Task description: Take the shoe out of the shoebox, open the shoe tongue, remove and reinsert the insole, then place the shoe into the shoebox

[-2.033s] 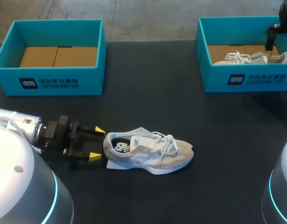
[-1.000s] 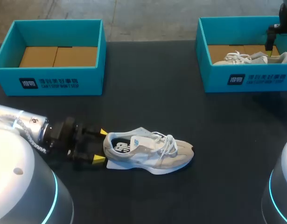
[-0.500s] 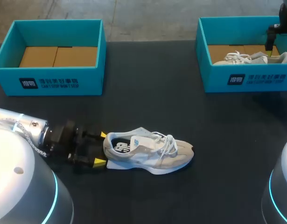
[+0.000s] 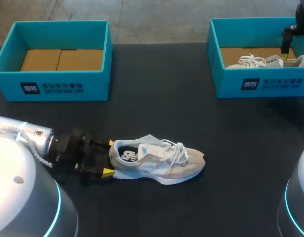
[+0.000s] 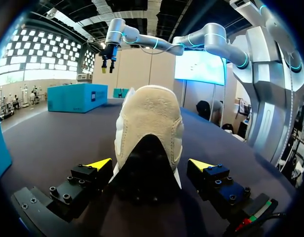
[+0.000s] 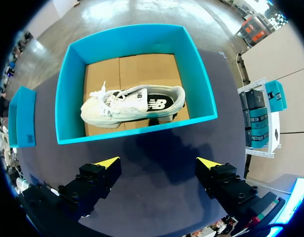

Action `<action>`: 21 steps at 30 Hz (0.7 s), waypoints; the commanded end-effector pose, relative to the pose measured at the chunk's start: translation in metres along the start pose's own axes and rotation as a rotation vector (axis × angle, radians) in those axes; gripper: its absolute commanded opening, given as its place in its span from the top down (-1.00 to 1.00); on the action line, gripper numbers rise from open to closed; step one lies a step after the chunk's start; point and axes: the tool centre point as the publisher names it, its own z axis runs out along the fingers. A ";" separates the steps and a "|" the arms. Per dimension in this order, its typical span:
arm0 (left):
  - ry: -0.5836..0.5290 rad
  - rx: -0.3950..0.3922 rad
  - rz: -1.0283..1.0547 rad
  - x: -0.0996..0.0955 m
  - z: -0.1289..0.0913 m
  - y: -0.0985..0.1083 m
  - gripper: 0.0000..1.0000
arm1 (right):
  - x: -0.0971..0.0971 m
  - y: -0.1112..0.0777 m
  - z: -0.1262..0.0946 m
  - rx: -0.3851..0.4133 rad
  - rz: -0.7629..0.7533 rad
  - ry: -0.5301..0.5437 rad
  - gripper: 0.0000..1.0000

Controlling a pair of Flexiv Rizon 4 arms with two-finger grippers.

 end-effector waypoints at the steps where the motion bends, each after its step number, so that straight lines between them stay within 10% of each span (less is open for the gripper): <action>1: -0.008 0.001 -0.002 -0.001 0.004 0.000 -1.00 | 0.000 -0.001 0.000 -0.001 0.000 0.000 -1.00; 21: -0.010 0.012 -0.019 -0.003 0.025 -0.001 -1.00 | 0.000 -0.001 0.000 -0.001 0.000 0.000 -1.00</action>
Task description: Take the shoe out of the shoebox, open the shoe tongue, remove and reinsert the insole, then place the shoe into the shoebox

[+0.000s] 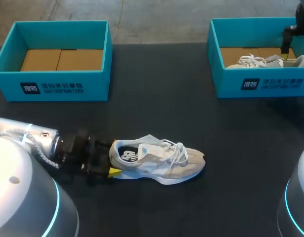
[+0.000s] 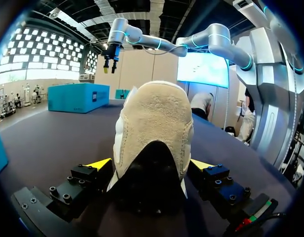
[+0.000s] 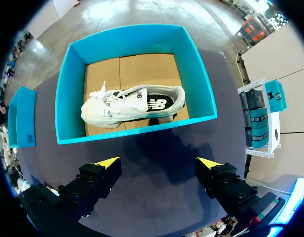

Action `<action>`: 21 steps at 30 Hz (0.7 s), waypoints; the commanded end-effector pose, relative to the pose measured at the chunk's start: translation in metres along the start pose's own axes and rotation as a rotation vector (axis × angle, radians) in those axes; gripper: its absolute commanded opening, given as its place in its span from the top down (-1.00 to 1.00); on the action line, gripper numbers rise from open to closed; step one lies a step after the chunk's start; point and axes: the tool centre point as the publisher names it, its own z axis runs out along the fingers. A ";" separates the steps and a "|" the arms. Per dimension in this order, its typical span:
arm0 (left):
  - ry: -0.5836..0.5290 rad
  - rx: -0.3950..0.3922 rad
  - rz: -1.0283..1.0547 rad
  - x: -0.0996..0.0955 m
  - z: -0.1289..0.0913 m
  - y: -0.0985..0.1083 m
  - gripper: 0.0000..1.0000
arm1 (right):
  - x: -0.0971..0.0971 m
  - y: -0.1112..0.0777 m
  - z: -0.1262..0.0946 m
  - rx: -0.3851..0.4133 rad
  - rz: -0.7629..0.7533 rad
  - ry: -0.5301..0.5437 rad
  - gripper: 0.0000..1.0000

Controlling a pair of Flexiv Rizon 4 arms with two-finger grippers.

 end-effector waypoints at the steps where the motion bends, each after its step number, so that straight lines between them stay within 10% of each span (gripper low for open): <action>1: 0.002 -0.002 -0.003 -0.001 0.008 0.000 -1.00 | 0.000 -0.001 0.000 -0.001 0.000 0.000 -1.00; 21: -0.005 0.008 -0.011 0.006 0.029 -0.002 -1.00 | 0.000 -0.001 0.000 -0.001 0.000 0.000 -1.00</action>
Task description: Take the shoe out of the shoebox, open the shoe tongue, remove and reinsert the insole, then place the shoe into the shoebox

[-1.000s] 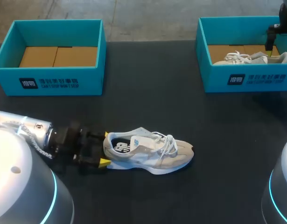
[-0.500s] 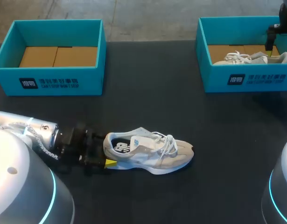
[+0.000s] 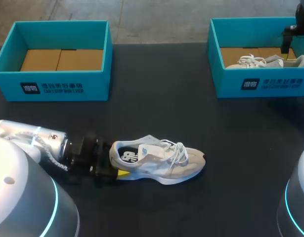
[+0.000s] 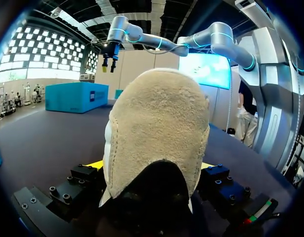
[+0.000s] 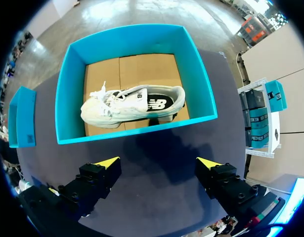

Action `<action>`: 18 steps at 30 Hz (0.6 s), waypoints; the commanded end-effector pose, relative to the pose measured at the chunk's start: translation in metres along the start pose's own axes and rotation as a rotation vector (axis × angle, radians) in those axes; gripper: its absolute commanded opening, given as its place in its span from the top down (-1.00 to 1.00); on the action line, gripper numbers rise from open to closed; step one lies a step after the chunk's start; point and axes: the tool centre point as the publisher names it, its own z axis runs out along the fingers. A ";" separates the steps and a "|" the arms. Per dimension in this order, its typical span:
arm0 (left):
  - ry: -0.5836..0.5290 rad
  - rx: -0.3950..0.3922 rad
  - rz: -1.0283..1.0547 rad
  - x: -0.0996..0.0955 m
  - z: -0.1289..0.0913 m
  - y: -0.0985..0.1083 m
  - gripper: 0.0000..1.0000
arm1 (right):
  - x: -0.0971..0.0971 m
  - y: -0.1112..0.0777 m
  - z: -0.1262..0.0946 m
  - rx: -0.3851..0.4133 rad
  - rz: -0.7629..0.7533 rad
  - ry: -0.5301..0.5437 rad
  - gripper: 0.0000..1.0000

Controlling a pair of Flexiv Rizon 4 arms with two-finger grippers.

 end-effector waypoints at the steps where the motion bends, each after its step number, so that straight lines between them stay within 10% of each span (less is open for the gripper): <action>1: -0.002 -0.001 0.000 0.003 0.006 0.001 -1.00 | 0.000 -0.001 0.000 -0.001 0.000 0.000 -1.00; 18: -0.044 0.017 -0.013 -0.001 0.007 0.008 -1.00 | 0.000 -0.001 0.000 -0.001 0.000 0.000 -1.00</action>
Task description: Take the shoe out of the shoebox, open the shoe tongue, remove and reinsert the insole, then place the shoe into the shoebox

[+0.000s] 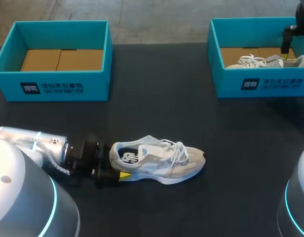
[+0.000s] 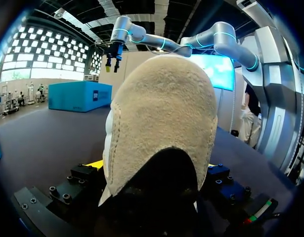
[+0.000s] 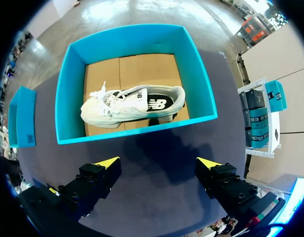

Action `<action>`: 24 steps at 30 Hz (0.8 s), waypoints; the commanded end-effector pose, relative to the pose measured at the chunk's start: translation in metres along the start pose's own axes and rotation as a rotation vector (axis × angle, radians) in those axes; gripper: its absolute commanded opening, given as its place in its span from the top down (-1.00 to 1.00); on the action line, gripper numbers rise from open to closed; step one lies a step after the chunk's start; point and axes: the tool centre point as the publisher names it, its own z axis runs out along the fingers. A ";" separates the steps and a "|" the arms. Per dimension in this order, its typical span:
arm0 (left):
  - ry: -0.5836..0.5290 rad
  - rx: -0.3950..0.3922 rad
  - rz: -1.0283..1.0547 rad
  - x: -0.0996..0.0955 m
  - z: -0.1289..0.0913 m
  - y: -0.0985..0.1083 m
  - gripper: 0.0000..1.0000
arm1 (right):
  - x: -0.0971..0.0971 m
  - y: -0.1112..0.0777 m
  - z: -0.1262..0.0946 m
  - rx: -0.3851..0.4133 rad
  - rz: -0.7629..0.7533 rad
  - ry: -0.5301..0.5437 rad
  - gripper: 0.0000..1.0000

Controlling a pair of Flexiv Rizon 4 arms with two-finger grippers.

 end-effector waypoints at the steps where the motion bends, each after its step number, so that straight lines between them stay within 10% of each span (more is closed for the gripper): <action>1: -0.005 0.002 -0.001 0.001 0.004 0.001 -1.00 | 0.000 -0.001 0.000 -0.001 0.001 0.000 -1.00; 24: -0.025 0.015 -0.001 -0.001 0.014 -0.002 -1.00 | 0.000 -0.001 0.000 -0.001 0.001 0.000 -1.00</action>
